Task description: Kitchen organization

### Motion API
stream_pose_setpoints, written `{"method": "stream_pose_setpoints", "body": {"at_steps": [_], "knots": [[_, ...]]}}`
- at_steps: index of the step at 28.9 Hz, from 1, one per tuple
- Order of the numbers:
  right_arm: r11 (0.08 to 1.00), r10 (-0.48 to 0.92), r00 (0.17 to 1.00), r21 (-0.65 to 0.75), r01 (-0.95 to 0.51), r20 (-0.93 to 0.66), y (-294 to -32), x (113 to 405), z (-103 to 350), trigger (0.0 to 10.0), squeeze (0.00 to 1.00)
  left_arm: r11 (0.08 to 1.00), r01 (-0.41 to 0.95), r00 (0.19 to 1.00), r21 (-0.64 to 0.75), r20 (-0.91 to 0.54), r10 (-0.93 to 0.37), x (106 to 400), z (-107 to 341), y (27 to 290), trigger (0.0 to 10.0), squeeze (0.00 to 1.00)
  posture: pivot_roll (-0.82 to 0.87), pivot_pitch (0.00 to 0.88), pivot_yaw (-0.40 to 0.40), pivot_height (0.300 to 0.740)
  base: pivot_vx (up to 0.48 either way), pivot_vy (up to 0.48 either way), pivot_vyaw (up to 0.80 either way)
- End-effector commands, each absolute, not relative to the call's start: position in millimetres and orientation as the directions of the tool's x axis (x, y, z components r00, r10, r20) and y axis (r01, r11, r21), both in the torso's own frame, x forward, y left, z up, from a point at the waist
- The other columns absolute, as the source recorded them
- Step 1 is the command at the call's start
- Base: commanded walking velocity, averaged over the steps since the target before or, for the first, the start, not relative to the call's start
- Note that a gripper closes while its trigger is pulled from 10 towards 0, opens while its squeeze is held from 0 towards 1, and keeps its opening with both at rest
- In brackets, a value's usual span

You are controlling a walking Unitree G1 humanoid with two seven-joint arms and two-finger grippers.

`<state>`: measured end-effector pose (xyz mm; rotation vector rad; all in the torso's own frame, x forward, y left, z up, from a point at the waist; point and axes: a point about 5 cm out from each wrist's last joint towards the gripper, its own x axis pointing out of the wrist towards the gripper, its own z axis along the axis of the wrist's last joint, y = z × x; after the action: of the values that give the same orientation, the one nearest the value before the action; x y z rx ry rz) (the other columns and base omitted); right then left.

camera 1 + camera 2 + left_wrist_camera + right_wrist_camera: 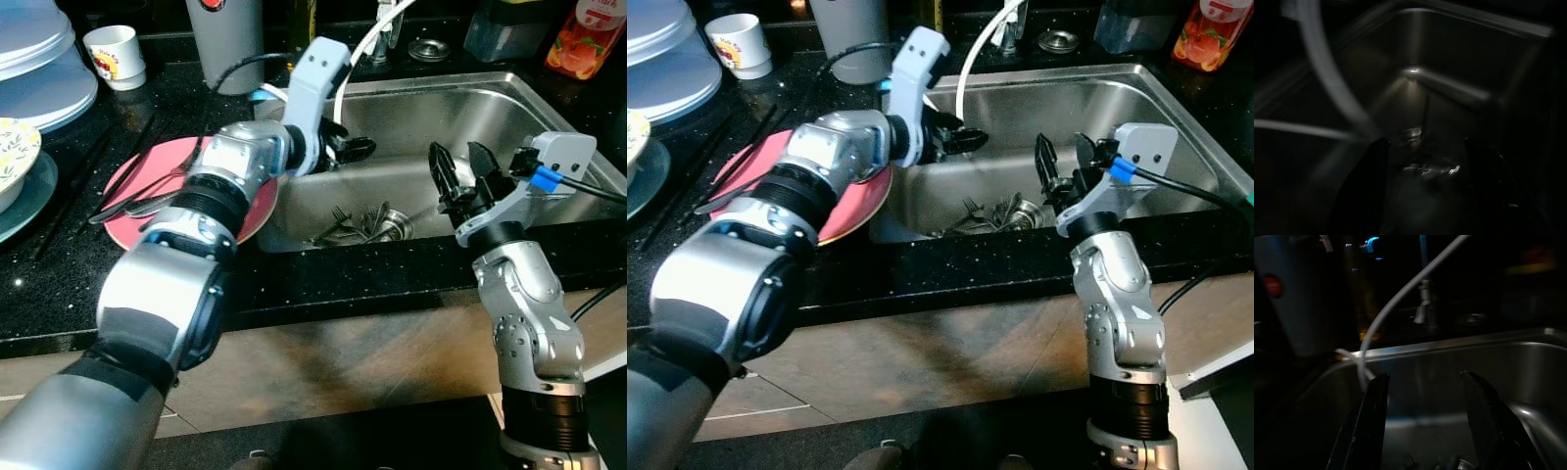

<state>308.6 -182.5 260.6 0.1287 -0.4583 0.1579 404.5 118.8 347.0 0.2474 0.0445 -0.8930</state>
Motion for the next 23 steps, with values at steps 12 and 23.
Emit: {"method": "stream_pose_setpoints", "body": {"at_steps": [12,23], "knots": [[0.972,0.163,0.884,0.085,-0.221,0.438,-174.8,311.0,258.6,10.0,0.00,0.386,0.914,0.394,0.127,-0.506,-0.767,359.1,328.7,204.1,10.0,0.00,0.12,0.153,0.047,0.740,0.000,0.000,0.00],[0.969,0.173,0.883,0.084,-0.231,0.437,-173.5,313.2,259.5,10.0,0.00,0.381,0.921,0.349,0.075,-0.591,-0.727,355.4,297.5,202.6,10.0,0.00,0.11,0.154,0.040,0.740,0.000,0.000,0.00]]}}
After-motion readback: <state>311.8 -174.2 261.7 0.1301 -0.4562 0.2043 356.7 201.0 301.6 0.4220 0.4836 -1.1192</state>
